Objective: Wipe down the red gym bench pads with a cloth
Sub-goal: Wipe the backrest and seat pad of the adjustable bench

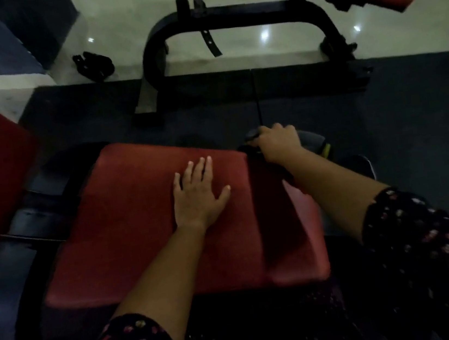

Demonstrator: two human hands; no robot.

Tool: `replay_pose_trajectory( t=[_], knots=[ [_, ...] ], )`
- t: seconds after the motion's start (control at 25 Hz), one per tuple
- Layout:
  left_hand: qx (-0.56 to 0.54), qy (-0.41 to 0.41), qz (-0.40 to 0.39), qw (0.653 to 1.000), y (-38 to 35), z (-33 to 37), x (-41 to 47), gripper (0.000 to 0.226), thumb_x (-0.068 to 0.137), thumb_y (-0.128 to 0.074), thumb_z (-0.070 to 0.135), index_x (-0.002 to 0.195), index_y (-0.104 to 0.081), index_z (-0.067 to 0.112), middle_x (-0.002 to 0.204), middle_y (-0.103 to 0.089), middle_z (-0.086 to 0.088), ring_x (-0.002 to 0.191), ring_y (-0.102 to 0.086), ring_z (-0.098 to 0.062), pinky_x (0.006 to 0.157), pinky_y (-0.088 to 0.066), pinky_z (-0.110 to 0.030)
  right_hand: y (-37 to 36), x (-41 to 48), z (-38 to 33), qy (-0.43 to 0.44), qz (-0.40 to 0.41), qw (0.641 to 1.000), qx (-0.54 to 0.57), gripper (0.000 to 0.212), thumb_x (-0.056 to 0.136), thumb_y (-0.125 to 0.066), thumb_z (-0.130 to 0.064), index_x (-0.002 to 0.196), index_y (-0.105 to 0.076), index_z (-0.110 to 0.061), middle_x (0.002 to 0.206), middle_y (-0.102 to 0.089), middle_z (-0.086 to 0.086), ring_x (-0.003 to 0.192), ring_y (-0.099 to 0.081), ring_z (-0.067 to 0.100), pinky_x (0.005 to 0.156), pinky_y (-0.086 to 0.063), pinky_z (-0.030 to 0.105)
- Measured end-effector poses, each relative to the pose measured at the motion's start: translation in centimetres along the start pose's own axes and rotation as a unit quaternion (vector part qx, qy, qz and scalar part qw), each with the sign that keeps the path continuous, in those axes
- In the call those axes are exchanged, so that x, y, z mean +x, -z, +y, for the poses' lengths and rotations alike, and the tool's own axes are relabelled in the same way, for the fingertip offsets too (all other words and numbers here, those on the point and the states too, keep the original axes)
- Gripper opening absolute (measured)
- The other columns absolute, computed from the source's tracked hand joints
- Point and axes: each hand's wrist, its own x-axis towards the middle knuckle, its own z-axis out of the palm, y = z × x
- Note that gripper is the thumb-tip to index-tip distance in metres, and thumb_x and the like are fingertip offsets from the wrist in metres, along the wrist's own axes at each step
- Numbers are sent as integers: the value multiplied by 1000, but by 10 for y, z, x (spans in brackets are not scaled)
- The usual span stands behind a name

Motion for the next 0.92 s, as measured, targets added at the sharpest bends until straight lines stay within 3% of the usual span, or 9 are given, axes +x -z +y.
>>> replay_pose_trajectory(
  t=[0.08, 0.2, 0.36, 0.48, 0.6, 0.68, 0.8, 0.92],
  knots=[
    [-4, -8, -4, 1000, -5, 0, -4, 74, 91, -35, 63, 155, -15, 31, 163, -15, 3, 150, -7, -20, 120, -4, -47, -7, -12, 12, 16, -4, 1000, 1, 47, 98, -47, -31, 142, -38, -47, 138, -41, 4, 119, -44, 32, 93, -39, 46],
    [-25, -22, -2, 999, -5, -2, -3, 72, 90, -37, 63, 154, -21, 34, 162, -19, 4, 150, -10, -21, 119, -5, -50, -24, -47, 47, -79, -11, 995, 60, 54, 97, -50, -30, 143, -32, -52, 141, -37, 3, 120, -42, 32, 96, -39, 48],
    [-138, -168, 58, 974, -2, -3, -9, 69, 86, -41, 53, 149, -36, 27, 152, -41, 0, 140, -38, -22, 114, -25, -59, -39, -66, 59, -143, -10, 980, 138, 58, 93, -54, -27, 144, -34, -46, 143, -37, 2, 120, -44, 33, 89, -43, 47],
    [-96, -206, 49, 972, -4, -4, -9, 69, 86, -40, 54, 148, -38, 25, 152, -41, 0, 141, -37, -23, 115, -24, -51, -40, -48, 72, -132, -18, 972, 192, 57, 90, -54, -24, 143, -40, -38, 128, -47, 4, 109, -52, 29, 77, -46, 41],
    [-8, -213, 21, 977, -8, -2, -13, 71, 85, -30, 60, 148, -40, 27, 153, -40, 1, 145, -30, -22, 117, -14, -52, -58, -61, 77, -152, -29, 924, 349, 66, 90, -53, -12, 146, -34, -41, 127, -53, 8, 93, -59, 24, 72, -52, 35],
    [51, -245, 55, 967, -7, 0, -19, 67, 87, -32, 56, 141, -51, 22, 145, -50, -3, 141, -37, -26, 116, -11, -55, -74, -87, 73, -166, 11, 911, 378, 74, 88, -54, -10, 149, -27, -42, 130, -51, 10, 97, -60, 27, 81, -54, 39],
    [96, -338, 104, 930, -3, 8, -27, 61, 88, -36, 53, 135, -58, 21, 139, -57, -4, 136, -44, -28, 114, -9, -54, -105, -133, 60, -135, 95, 922, 351, 79, 85, -58, -14, 150, -23, -43, 130, -46, 11, 106, -56, 33, 87, -50, 41],
    [53, -323, 48, 944, -5, 34, -41, 68, 86, -35, 60, 144, -46, 27, 148, -47, -4, 140, -39, -27, 115, -7, -55, -138, -178, 40, -133, 146, 897, 395, 80, 82, -58, -14, 148, -26, -44, 140, -43, 9, 116, -53, 32, 88, -49, 38]
  ],
)
